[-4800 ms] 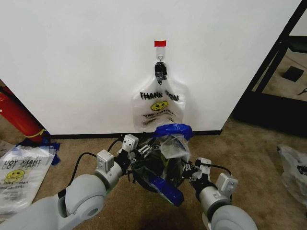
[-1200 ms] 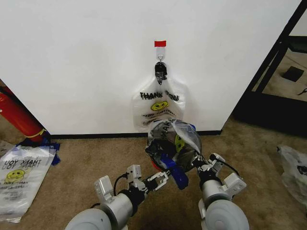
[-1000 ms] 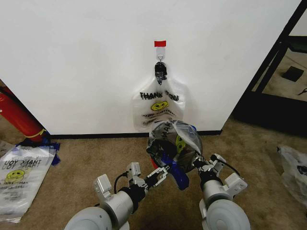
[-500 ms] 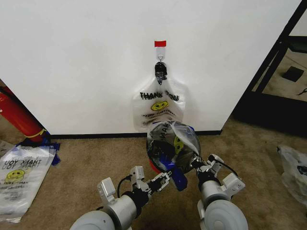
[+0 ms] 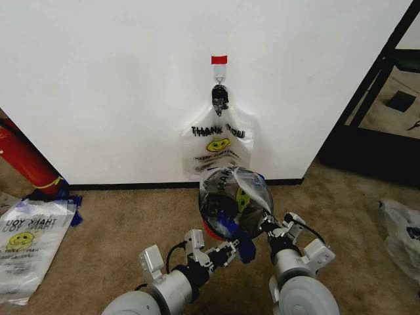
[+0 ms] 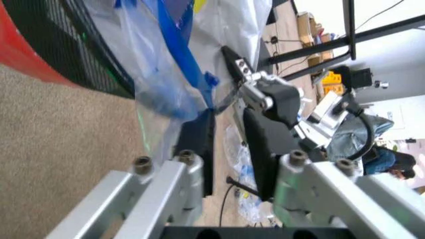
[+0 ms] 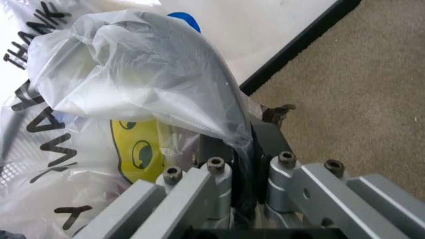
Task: Pick up the garbage bag from the wall and place it over the trash bin.
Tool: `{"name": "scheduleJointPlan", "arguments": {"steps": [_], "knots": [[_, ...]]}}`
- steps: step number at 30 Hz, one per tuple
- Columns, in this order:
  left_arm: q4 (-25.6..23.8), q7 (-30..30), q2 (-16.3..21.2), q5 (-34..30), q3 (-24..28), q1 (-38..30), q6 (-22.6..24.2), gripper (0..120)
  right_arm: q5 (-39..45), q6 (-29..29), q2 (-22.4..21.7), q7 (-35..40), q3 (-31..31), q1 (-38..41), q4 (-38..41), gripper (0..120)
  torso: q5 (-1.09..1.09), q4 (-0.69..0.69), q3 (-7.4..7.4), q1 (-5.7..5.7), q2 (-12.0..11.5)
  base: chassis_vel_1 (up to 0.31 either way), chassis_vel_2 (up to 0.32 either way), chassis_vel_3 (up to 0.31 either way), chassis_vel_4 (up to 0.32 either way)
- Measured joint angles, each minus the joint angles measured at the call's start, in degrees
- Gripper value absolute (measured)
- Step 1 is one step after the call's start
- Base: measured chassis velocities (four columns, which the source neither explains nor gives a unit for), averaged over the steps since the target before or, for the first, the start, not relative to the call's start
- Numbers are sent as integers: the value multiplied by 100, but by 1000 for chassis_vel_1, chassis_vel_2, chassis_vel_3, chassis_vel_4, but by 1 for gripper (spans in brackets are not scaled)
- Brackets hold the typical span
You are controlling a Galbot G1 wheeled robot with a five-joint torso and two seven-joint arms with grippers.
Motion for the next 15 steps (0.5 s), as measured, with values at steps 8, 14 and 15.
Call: {"name": "scheduleJointPlan", "arguments": {"steps": [8,14,15], "knots": [[0,63,32,104,-6,61,-38,0,1,6,9,-7,-8,-16,24,2,0,0,0,0,0,0,0,0,0],[0,136,62,235,-6,135,-38,0,4,10,6,-16,-22,-14,35,2,0,0,0,0,0,0,0,0,0],[0,140,64,255,-5,137,-35,0,5,10,1,-17,-19,-14,36,2,0,0,0,0,0,0,0,0,0]]}}
